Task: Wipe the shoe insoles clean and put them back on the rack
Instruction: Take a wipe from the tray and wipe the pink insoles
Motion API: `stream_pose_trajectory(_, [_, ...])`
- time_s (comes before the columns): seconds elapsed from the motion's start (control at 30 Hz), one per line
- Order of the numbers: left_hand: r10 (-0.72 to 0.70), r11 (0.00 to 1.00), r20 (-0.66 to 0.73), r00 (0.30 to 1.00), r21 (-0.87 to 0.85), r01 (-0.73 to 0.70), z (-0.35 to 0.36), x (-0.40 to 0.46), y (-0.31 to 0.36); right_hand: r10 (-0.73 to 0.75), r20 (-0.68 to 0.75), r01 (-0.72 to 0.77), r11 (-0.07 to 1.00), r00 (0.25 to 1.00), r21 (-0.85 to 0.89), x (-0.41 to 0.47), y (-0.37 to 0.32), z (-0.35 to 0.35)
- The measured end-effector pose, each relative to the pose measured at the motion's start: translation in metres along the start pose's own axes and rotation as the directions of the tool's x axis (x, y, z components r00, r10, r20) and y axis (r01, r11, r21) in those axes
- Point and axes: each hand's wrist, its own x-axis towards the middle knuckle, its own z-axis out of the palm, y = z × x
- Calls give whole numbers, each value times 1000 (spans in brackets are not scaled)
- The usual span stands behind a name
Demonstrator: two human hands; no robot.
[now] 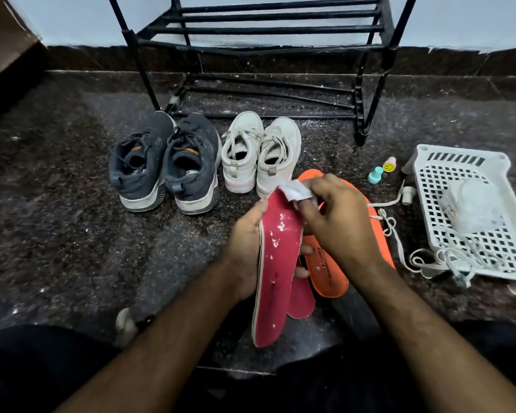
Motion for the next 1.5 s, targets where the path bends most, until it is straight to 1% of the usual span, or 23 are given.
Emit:
stream_pose_trajectory(0.07, [13, 1000, -3, 1000, 8, -13, 1, -2, -2, 36, -43, -37, 999, 998, -12, -1, 1, -2])
stream_pose_trajectory(0.1, [19, 1000, 1, 1000, 16, -19, 3, -3, -3, 37, -23, -38, 999, 999, -27, -2, -1, 0])
stream_pose_trajectory(0.2, [10, 1000, -1, 1000, 15, -10, 4, -5, -3, -32, 172, 41, 998, 985, -52, -6, -5, 9])
stream_pose_trajectory(0.27, [20, 1000, -21, 1000, 21, -20, 3, -6, -3, -59, 274, 67, 998, 960, -20, -6, -5, 9])
stream_pose_trajectory(0.3, [36, 999, -23, 999, 35, -35, 3, -6, -3, -52, 272, 56, 998, 961, -9, -4, -6, 6])
stream_pose_trajectory(0.4, [46, 998, -14, 999, 53, -45, 3, -6, 0, 55, 75, -52, 998, 996, -41, 0, 3, 3])
stream_pose_trajectory(0.43, [41, 998, -14, 999, 49, -40, 3, -5, 1, 78, 52, -73, 994, 996, -85, 1, 1, 3])
stream_pose_trajectory(0.5, [55, 997, -25, 998, 48, -54, 0, -4, 1, 40, 126, -27, 994, 991, -107, -1, -4, 9])
stream_pose_trajectory(0.57, [72, 997, -29, 997, 33, -71, -4, -2, 0, -12, 186, 16, 1000, 983, -18, -4, -7, 10])
stream_pose_trajectory(0.67, [91, 995, -34, 995, 37, -89, -11, -2, -2, 58, 48, -59, 998, 997, 34, -1, -3, 5])
stream_pose_trajectory(0.73, [90, 995, -30, 996, 39, -89, -11, -1, -4, 57, 3, -57, 996, 998, -70, 0, -1, 5])
stream_pose_trajectory(0.83, [109, 994, -50, 993, 10, -109, -11, 1, -7, -63, 182, 92, 984, 981, -153, -8, -9, 15])
stream_pose_trajectory(0.9, [110, 994, -69, 992, 10, -110, -12, 2, -9, -128, 220, 165, 973, 967, -160, -9, -10, 12])
stream_pose_trajectory(1.0, [113, 993, -48, 993, 41, -111, -10, 2, -11, -21, 42, 28, 987, 999, -161, -1, -1, 5])
stream_pose_trajectory(1.03, [109, 993, -32, 994, 54, -108, -8, 2, -11, 19, 21, -15, 983, 1000, -183, 1, 0, 6])
stream_pose_trajectory(1.1, [104, 993, -21, 994, 57, -103, -5, 3, -15, 38, 138, -10, 980, 990, -201, -3, -2, 14])
stream_pose_trajectory(1.17, [94, 994, -39, 995, 64, -92, -6, 5, -17, -2, 305, 51, 986, 952, -156, -10, -5, 21])
stream_pose_trajectory(1.2, [89, 994, -58, 994, 66, -85, -7, 6, -19, -14, 340, 61, 990, 940, -130, -11, -5, 19])
stream_pose_trajectory(1.27, [84, 995, -85, 993, 55, -80, -9, 7, -18, 16, 252, 14, 993, 968, -116, -7, -1, 11])
stream_pose_trajectory(1.33, [76, 996, -94, 993, 60, -70, -8, 7, -17, 66, 88, -48, 980, 994, -194, -1, 4, 5])
stream_pose_trajectory(1.37, [72, 995, -93, 993, 68, -66, -6, 7, -17, 80, 64, -64, 973, 995, -223, 1, 4, 5])
stream_pose_trajectory(1.4, [68, 996, -98, 993, 72, -61, -6, 7, -17, 77, 96, -52, 970, 992, -237, 1, 2, 8])
stream_pose_trajectory(1.5, [48, 998, -123, 991, 37, -44, -11, 10, -20, -25, 361, 103, 975, 932, -199, -8, -5, 17])
